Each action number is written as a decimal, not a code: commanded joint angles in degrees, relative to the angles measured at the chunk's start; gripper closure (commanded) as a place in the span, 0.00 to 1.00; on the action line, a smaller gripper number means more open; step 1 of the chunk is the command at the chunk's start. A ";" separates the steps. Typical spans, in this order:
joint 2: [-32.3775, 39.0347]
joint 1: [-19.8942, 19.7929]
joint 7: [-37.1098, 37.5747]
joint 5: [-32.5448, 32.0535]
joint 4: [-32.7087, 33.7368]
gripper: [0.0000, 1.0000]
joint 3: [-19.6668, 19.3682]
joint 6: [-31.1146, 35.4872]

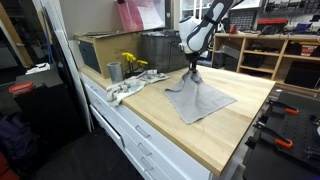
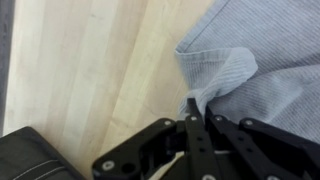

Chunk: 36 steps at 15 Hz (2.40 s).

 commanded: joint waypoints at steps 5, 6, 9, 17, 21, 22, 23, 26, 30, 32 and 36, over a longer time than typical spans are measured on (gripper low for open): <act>1.66 2.42 -0.22 -21.47 7.97 0.99 -5.63 0.88; 1.17 2.19 -0.90 -24.30 8.72 0.71 -5.09 0.73; -1.15 1.34 1.29 -30.60 8.97 0.57 -3.34 4.54; -7.63 -2.77 0.93 -21.75 0.33 0.01 6.31 8.87; -4.66 -5.03 -1.19 -9.35 -0.27 0.00 9.84 8.93; -3.59 -4.83 -0.95 -7.71 0.14 0.00 9.34 9.22; -2.03 -4.82 -0.86 -5.95 1.08 0.00 8.86 9.57; 2.83 -5.38 -1.60 -1.18 3.86 0.00 8.31 10.38; 8.53 -7.36 -5.57 5.28 7.50 0.00 11.62 9.99; 10.61 -7.84 -9.47 6.51 9.72 0.00 13.31 9.53; 12.72 -8.77 -15.06 8.50 12.03 0.00 16.62 8.25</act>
